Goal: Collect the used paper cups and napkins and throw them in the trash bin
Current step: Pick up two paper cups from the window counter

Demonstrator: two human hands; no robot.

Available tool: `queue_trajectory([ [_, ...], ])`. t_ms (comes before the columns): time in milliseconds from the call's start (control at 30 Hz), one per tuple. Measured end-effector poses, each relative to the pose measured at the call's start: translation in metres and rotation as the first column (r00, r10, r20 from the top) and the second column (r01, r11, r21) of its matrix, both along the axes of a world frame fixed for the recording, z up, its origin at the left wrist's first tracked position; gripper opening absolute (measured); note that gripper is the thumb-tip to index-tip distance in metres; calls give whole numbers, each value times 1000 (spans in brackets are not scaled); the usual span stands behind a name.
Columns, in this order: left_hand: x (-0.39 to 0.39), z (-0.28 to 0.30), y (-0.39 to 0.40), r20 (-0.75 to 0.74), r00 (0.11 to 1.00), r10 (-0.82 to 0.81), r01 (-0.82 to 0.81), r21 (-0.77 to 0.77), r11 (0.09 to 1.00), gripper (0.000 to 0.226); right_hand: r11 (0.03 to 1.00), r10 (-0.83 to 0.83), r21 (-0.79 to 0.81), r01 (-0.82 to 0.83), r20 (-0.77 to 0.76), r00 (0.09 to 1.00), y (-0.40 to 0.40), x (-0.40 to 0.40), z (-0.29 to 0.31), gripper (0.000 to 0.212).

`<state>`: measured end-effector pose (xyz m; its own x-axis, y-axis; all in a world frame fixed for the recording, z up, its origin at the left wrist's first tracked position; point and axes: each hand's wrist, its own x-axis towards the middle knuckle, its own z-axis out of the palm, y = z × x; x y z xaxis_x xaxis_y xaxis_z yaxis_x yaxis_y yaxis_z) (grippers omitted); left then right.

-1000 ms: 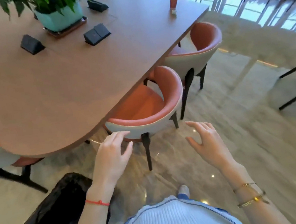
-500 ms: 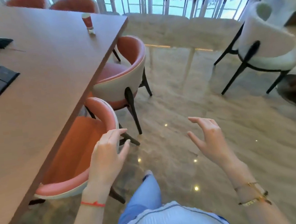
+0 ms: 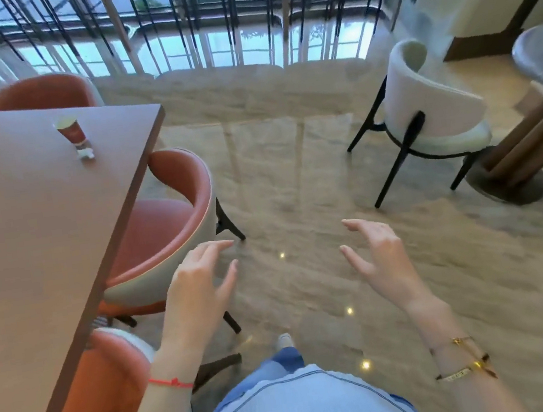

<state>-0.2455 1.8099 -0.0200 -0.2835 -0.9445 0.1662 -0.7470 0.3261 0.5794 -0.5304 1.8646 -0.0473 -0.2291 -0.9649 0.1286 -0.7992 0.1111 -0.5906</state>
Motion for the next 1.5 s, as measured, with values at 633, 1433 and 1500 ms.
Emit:
queue_trajectory([
  [633, -119, -6, -387, 18, 1000, -17, 17, 10, 1000, 31, 998, -46, 47, 44, 40, 998, -373, -117, 0, 42],
  [1433, -196, -5, -888, -5, 976, 217, -216, 38, 976, 31, 985, 164, 56, -165, 22, 986, -933, -201, -4, 42],
  [1500, -193, -2, -940, -7, 976, 217, -217, 20, 976, 31, 984, 171, 42, -172, 23, 985, -987, -198, -2, 41],
])
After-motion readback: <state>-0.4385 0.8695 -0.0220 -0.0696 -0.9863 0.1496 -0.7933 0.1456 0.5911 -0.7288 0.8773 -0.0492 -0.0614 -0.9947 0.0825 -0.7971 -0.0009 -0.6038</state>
